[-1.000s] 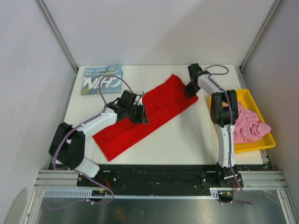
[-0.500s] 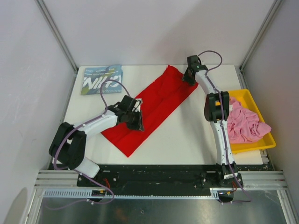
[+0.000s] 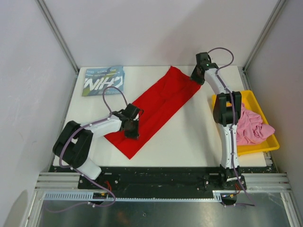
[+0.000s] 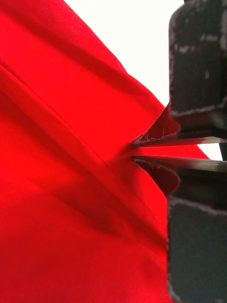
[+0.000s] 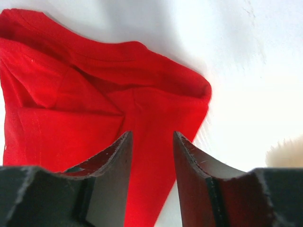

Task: Fold and stack the t-shirts
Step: Rotate the tshirt 85 degrees

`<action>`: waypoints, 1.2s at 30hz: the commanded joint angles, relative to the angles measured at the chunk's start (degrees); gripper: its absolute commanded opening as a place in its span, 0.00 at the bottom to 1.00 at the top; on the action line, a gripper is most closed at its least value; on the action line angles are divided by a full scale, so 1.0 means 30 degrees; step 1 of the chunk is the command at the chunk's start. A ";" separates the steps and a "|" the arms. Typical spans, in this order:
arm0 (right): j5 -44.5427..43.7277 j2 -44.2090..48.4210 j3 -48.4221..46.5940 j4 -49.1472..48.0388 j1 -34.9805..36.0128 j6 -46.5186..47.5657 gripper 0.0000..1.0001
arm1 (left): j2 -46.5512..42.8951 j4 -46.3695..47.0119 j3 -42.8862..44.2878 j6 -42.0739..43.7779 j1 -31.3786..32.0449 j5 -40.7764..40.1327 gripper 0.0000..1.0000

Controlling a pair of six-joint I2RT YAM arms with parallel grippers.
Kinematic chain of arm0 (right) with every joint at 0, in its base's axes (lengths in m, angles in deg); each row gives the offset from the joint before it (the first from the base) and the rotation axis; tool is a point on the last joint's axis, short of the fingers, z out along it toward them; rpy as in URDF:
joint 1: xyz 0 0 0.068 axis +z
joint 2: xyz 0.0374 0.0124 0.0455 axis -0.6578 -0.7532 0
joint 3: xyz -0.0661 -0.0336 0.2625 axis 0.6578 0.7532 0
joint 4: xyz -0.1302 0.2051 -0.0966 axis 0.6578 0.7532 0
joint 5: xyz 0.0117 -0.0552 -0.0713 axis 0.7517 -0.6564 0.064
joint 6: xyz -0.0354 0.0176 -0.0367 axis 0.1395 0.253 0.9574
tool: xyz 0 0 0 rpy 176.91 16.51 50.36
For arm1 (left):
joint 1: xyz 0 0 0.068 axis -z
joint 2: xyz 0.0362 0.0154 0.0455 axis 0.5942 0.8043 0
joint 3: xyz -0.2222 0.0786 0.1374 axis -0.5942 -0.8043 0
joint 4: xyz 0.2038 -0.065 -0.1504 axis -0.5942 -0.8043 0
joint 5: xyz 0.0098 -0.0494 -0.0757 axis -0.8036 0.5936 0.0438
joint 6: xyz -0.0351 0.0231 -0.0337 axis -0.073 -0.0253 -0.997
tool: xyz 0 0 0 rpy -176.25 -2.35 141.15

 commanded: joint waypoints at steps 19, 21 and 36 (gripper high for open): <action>-0.0077 0.0805 0.5410 -0.2587 -0.0974 -0.1686 0.18 | 0.1385 -0.0175 0.0398 -0.0501 0.2274 -0.1132 0.17; -0.0218 0.0547 0.5188 -0.2809 -0.1087 -0.1863 0.15 | 0.1552 -0.0218 0.0619 -0.0438 0.2484 -0.0829 0.17; 0.0144 -0.3133 -0.2083 -0.1589 -0.2642 -0.1906 0.04 | 0.4740 -0.0235 0.4381 -0.2526 0.5741 0.1684 0.16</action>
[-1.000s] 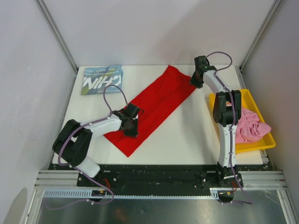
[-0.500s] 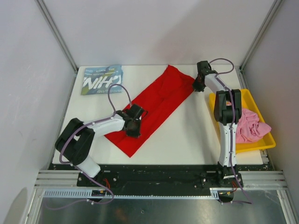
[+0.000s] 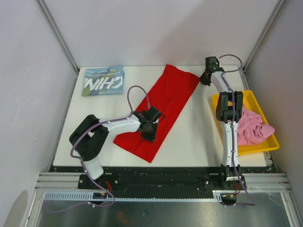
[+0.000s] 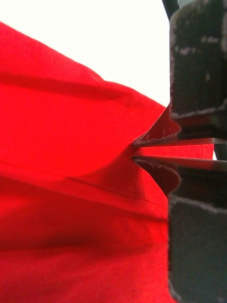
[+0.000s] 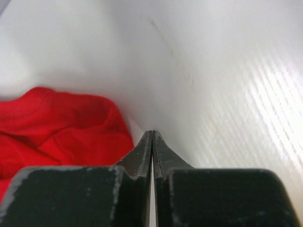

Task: Fold and stack the t-shirts
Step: Rotate the tshirt 85 degrees, then grab the bottom of the folded rectangular tshirt with both arms

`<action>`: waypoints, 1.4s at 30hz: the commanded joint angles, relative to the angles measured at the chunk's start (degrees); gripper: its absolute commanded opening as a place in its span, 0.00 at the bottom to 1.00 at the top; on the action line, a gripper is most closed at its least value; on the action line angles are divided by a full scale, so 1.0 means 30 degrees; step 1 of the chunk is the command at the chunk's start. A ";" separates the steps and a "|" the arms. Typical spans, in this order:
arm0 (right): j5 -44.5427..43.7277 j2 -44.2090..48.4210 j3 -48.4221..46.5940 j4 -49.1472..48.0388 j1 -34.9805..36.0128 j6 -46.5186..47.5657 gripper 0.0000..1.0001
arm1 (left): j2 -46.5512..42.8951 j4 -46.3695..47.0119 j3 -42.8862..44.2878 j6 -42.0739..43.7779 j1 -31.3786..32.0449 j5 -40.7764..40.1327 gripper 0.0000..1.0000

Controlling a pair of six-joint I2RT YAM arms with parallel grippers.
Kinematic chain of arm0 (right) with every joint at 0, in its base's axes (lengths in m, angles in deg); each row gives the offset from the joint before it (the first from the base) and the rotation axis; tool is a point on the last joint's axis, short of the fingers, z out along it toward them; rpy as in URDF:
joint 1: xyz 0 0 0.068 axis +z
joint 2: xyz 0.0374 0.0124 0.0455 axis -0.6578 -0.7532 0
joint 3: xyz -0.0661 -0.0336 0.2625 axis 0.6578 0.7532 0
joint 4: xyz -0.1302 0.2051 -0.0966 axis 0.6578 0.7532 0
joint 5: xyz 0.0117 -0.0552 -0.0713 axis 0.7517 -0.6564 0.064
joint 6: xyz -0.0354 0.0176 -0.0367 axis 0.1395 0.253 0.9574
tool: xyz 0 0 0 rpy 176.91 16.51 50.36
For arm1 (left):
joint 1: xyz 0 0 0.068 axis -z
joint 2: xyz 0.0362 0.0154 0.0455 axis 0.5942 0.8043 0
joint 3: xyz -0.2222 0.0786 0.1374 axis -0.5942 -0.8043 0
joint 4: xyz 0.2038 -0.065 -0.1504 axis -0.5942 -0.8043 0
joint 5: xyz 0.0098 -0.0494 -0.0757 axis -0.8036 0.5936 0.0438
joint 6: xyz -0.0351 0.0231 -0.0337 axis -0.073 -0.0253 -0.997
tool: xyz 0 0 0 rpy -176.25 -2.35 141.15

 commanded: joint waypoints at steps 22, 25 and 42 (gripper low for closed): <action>0.5467 1.5434 1.5013 0.0045 0.2324 -0.1499 0.18 | -0.5298 0.0479 -0.0195 -0.3274 0.2259 0.2228 0.30; 0.4514 1.9046 1.9425 0.0424 0.4413 -0.2384 0.18 | -0.8383 0.0275 -0.2714 -0.3728 0.1206 0.1891 0.29; -0.2077 2.5980 2.9360 0.1072 1.9597 -1.5463 0.27 | -1.4728 -0.0808 -0.8382 -0.3563 -0.4864 0.0527 0.26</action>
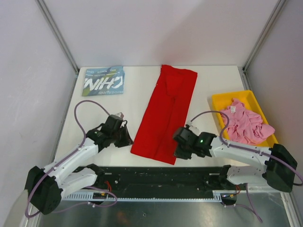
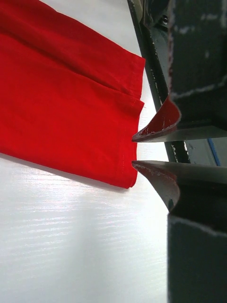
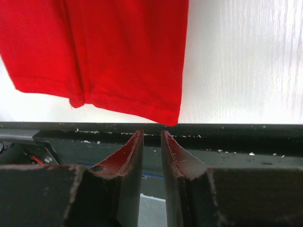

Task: Fold and stack the t-shirts
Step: Grab the bottom of the folded rectangular tshirt with both arms

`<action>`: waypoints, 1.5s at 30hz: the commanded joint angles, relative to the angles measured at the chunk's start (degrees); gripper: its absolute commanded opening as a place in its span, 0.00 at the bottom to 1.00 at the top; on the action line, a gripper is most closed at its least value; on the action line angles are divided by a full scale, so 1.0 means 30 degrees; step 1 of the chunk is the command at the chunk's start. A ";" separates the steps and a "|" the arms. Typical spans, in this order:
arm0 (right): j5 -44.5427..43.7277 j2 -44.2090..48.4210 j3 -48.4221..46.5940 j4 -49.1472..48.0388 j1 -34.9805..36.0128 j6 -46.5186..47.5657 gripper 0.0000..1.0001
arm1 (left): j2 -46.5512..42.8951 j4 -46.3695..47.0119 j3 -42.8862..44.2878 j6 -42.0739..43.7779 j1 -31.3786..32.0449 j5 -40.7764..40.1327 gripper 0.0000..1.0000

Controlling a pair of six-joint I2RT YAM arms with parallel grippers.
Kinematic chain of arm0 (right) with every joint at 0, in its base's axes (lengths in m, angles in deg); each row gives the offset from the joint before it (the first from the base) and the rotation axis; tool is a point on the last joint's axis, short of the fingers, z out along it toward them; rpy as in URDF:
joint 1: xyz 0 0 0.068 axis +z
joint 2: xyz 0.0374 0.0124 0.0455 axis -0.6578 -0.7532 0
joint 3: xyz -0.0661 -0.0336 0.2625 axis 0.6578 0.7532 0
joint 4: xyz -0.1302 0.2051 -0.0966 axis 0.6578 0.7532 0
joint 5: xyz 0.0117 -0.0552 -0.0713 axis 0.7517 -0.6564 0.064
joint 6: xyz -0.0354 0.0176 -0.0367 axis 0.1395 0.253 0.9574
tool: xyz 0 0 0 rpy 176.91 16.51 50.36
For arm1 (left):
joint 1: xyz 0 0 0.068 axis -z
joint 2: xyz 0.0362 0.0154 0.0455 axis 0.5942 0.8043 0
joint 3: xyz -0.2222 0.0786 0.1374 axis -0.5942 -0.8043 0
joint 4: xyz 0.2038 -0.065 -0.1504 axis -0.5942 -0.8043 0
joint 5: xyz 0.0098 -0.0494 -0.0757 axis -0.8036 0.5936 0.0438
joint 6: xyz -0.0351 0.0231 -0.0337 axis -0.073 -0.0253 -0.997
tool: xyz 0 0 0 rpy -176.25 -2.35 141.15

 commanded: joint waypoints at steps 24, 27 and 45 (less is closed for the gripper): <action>-0.3020 -0.4120 0.2024 -0.3101 0.3248 -0.5656 0.27 | -0.0890 -0.0019 -0.0715 0.0899 -0.0227 -0.0377 0.27; -0.3082 -0.4149 0.2037 -0.2587 0.3372 -0.5837 0.27 | -0.0762 -0.0029 -0.0727 0.0915 -0.0214 -0.0362 0.27; -0.4227 -0.1659 0.2150 0.2129 0.3058 -0.5226 0.00 | 0.2414 0.0884 -0.1038 0.0719 0.1800 -0.0904 0.38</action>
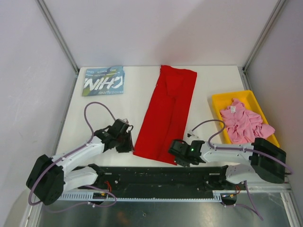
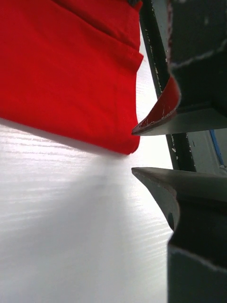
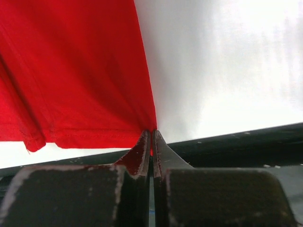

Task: Fold and stack the t-shirts
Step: Grab the bottom of the folded rectangular tshirt with both arms

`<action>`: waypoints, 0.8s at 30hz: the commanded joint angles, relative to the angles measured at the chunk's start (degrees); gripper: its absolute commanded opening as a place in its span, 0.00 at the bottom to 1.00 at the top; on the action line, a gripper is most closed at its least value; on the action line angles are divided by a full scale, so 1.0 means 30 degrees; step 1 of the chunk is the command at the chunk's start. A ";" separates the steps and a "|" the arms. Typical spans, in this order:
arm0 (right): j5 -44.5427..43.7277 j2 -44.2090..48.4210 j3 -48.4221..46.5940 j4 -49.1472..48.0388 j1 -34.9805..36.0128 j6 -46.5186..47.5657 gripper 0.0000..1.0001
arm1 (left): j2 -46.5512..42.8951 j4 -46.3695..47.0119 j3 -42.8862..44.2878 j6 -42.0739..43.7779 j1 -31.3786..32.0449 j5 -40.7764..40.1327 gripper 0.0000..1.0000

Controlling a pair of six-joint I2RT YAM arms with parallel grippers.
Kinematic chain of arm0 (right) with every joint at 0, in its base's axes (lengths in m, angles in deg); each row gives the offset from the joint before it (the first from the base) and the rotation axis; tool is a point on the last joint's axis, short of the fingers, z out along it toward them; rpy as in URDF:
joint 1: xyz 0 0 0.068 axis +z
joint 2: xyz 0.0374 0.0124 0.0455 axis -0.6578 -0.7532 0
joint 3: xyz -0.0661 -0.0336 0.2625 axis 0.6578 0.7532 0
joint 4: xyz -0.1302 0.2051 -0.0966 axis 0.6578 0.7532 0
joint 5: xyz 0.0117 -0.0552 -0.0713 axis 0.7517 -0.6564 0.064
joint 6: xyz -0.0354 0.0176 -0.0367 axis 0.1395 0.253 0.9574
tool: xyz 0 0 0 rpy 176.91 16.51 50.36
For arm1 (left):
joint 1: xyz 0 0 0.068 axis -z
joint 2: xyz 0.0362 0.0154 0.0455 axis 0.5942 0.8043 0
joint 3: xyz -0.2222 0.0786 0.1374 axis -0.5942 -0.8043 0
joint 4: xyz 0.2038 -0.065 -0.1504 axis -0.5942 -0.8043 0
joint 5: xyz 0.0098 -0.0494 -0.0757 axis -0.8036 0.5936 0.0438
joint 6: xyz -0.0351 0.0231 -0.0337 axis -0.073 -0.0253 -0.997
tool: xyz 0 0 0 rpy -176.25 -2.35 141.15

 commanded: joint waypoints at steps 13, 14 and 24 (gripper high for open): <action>-0.0490 0.4551 0.2612 0.3841 -0.1611 0.1164 0.00 | 0.2151 0.2323 0.0756 0.0072 0.2773 0.2121 0.38; -0.0422 0.4579 0.2666 0.3795 -0.1652 0.1201 0.00 | 0.2245 0.2404 0.0869 0.0048 0.2847 0.2431 0.38; 0.0052 0.4595 0.2989 0.3343 -0.1849 0.1652 0.00 | 0.3063 0.2944 0.1477 -0.0625 0.3747 0.3195 0.37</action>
